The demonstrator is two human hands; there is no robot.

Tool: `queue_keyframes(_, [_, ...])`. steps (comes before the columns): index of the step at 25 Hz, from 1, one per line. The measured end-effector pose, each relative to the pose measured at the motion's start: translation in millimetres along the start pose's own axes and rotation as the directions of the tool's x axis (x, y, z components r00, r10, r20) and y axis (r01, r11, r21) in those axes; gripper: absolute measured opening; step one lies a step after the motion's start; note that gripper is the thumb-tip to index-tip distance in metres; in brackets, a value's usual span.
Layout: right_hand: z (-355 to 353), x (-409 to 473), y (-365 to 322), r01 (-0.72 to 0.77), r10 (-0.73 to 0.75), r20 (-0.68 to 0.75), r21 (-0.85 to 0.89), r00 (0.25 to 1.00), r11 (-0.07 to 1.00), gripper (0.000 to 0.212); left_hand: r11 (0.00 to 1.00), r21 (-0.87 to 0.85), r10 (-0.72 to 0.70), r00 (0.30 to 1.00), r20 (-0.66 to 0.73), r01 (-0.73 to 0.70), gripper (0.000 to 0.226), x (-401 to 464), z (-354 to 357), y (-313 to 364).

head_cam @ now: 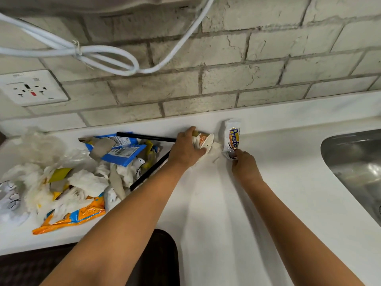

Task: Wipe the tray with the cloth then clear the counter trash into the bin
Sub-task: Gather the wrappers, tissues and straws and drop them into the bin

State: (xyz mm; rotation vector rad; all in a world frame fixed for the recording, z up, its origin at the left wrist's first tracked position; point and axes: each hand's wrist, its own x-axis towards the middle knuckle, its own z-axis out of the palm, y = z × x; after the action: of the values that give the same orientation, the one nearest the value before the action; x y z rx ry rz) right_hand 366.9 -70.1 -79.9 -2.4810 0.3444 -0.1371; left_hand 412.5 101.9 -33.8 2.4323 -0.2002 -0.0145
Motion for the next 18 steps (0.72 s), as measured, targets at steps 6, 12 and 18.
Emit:
queue_keyframes(6, [-14.4, -17.8, 0.8, -0.079, 0.126, -0.135, 0.307, 0.983, 0.948, 0.027, 0.943, -0.319, -0.012, 0.944, -0.329, -0.099, 0.067, -24.3, -15.8, 3.6])
queue_keyframes(12, [-34.8, -108.8, -15.6, 0.064, 0.098, -0.278, 0.521, 0.956, 0.851, 0.015, 0.706, -0.708, -0.274, 0.916, -0.292, -0.014, 0.063, -101.4, -33.4, 25.5])
queue_keyframes(18, [-66.3, -207.0, -32.5, 0.198, 0.071, -0.344, 0.683, 0.936, 0.703, 0.031, 0.596, -0.802, -0.255, 0.957, -0.138, 0.044, 0.054, -222.0, -36.8, 31.1])
